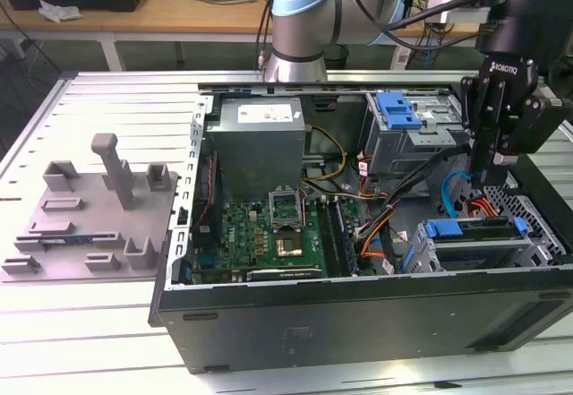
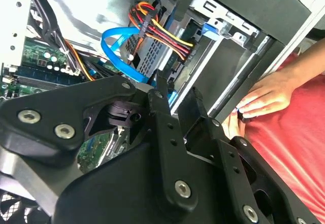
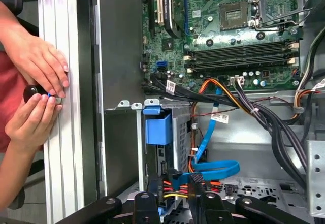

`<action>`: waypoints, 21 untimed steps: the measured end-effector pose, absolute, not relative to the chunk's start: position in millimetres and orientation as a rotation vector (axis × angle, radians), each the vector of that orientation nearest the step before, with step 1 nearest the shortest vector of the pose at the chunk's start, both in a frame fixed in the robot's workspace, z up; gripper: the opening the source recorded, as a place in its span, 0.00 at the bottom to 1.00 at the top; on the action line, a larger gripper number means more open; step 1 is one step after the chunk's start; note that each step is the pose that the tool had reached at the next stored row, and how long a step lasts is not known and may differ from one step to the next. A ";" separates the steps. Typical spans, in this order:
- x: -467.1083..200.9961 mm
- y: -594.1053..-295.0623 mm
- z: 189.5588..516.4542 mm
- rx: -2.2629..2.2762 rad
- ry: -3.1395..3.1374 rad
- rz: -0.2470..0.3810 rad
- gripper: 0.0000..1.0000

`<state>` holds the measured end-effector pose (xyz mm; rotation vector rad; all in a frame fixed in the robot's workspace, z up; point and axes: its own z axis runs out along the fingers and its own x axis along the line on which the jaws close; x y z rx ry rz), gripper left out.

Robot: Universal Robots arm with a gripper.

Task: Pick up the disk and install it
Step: 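Insert the second disk wire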

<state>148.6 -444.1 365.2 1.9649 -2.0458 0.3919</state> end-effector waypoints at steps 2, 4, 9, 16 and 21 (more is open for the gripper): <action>148.6 -445.5 365.2 1.965 -2.046 0.391 0.36; 148.6 -446.2 365.2 1.966 -2.047 0.391 0.36; 148.6 -447.0 365.2 1.966 -2.047 0.391 0.35; 148.2 -452.9 363.9 1.989 -2.071 0.353 0.27; 145.5 -457.6 361.2 2.024 -2.108 0.297 0.16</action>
